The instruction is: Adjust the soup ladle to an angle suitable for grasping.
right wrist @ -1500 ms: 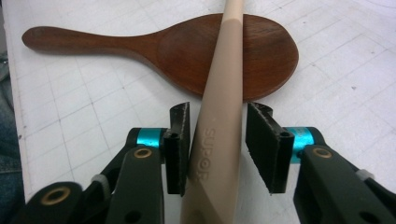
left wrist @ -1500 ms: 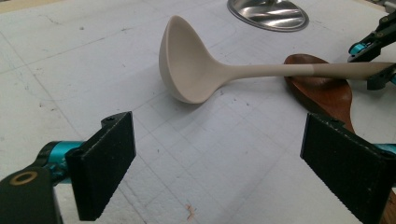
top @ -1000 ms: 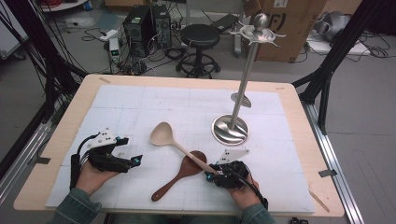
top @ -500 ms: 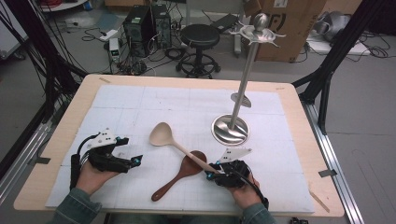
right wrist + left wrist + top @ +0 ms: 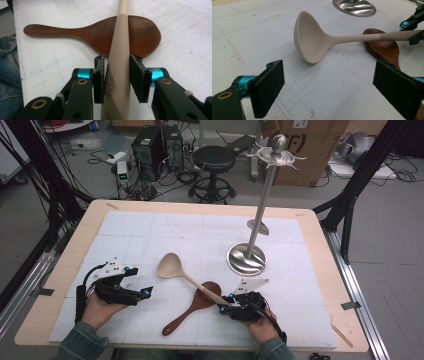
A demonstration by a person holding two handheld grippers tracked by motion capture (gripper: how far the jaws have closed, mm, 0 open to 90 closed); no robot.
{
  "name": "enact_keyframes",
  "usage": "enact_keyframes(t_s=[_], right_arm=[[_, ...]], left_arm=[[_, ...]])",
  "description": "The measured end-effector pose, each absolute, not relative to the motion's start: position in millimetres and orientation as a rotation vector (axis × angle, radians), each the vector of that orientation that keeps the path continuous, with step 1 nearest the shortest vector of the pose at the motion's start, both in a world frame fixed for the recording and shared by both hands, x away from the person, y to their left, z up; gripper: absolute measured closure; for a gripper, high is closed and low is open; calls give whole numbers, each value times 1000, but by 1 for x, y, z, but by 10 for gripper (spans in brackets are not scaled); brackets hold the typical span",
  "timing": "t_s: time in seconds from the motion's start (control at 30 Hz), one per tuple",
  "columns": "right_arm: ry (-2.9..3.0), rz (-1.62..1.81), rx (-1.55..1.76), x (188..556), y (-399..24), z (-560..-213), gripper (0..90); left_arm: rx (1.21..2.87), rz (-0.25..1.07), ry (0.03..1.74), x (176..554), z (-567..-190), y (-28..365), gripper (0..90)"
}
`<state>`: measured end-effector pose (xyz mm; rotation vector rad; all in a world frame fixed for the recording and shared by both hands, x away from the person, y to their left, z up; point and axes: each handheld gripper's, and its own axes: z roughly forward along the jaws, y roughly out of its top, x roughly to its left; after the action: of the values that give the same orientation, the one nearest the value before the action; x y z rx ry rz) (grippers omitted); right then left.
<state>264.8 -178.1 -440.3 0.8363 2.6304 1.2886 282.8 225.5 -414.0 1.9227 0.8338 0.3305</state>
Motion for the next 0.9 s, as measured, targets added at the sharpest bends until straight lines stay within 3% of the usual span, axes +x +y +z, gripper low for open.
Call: enact_keyframes(t_s=[0.9], right_arm=[[2667,1268,794,265,-164,-442,700]], left_arm=[[1938,324,818,282,-414,222,110]])
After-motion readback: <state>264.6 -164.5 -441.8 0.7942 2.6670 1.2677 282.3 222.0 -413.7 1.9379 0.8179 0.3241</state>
